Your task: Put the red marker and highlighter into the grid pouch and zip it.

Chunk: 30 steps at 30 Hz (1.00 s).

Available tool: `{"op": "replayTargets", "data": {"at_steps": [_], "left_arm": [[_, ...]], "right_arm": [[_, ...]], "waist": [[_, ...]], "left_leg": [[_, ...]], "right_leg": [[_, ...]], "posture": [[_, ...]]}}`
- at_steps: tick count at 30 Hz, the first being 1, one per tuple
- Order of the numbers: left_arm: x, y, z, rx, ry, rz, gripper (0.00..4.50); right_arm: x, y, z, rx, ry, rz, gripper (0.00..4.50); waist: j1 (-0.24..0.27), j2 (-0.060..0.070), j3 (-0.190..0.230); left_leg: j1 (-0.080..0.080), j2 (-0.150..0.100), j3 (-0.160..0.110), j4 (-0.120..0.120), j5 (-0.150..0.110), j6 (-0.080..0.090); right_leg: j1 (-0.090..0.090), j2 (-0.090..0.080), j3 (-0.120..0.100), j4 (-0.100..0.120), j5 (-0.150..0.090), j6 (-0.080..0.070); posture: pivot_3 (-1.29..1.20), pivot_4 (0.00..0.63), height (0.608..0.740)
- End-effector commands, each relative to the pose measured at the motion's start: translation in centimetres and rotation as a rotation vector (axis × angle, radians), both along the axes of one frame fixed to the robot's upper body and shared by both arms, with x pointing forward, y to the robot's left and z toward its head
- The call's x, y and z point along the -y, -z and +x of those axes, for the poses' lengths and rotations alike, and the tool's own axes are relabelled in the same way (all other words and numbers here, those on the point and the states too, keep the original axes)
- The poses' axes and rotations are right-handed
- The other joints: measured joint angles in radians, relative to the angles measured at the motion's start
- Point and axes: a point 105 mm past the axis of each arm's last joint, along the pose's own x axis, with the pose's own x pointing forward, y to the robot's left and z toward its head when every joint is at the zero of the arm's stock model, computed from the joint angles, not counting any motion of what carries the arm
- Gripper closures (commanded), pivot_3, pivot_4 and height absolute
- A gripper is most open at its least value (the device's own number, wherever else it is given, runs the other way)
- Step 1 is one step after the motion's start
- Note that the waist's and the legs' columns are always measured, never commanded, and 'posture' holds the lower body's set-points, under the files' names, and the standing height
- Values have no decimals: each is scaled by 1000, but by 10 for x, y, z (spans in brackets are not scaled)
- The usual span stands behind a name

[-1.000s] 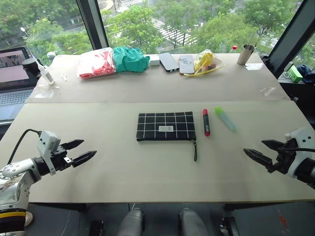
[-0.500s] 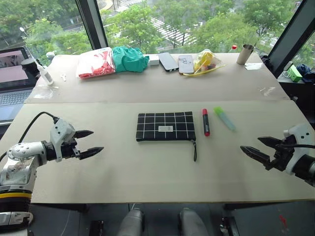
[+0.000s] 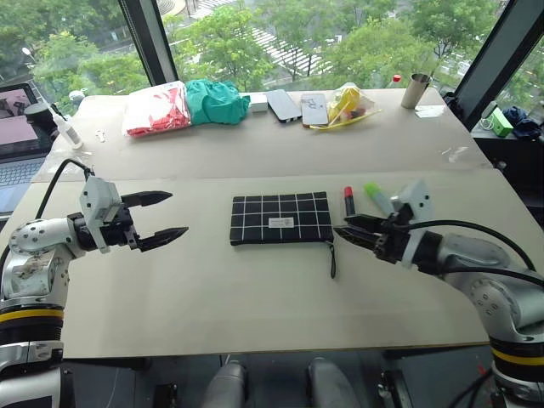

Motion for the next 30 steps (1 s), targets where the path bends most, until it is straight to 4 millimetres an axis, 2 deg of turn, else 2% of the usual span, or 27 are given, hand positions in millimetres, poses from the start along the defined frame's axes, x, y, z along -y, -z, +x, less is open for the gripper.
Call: {"op": "replayTargets", "data": {"at_steps": [1,2,3,6,9,13,16,22,30], "left_arm": [[1,-4,-1,15,18,-9,0],[2,-4,-1,16,23,-11,0],[3,-4,-1,17,28,-12,0],[4,-4,0,19,36,-11,0],[6,-4,2,20,42,-12,0],[7,-1,4,21,49,-2,0],[9,2,4,16,59,9,0],[12,13,5,11,86,58,0],[14,14,12,35,88,64,0]], "right_arm": [[1,6,18,39,28,-73,4252],[5,7,33,52,90,-94,4459],[6,5,45,73,133,-106,4459],[-4,-8,58,119,133,-83,4459],[-19,-7,61,131,88,-97,4459],[-24,6,59,108,57,-138,4459],[-19,13,57,84,65,-168,4459],[-5,28,74,53,177,-238,4459],[-17,55,63,38,92,-376,4459]], "waist": [[0,0,0],[0,0,0],[0,0,0],[-1,0,0],[-5,0,0],[-5,0,0],[-4,0,0],[-12,0,0],[-21,0,0]], "left_leg": [[0,0,0,0,0,0],[0,0,0,0,0,0],[0,0,0,1,0,0],[0,0,0,1,1,-1],[0,0,-1,0,1,-1],[0,0,-1,0,1,-1],[0,0,-2,0,1,-1],[0,0,-2,0,1,-1],[0,0,-2,0,1,-1]], "right_leg": [[0,0,0,0,0,0],[0,0,0,0,0,0],[0,0,0,0,0,0],[-1,0,0,2,0,0],[-2,1,0,3,0,0],[-1,1,-1,3,0,0],[-2,1,-1,3,0,0],[-2,1,-1,3,0,0],[-2,1,-1,4,0,0]], "posture": [[0,150,740],[0,150,740],[0,150,740],[0,150,740],[0,150,740],[0,150,740],[0,150,740],[0,150,740],[0,150,740]]}}
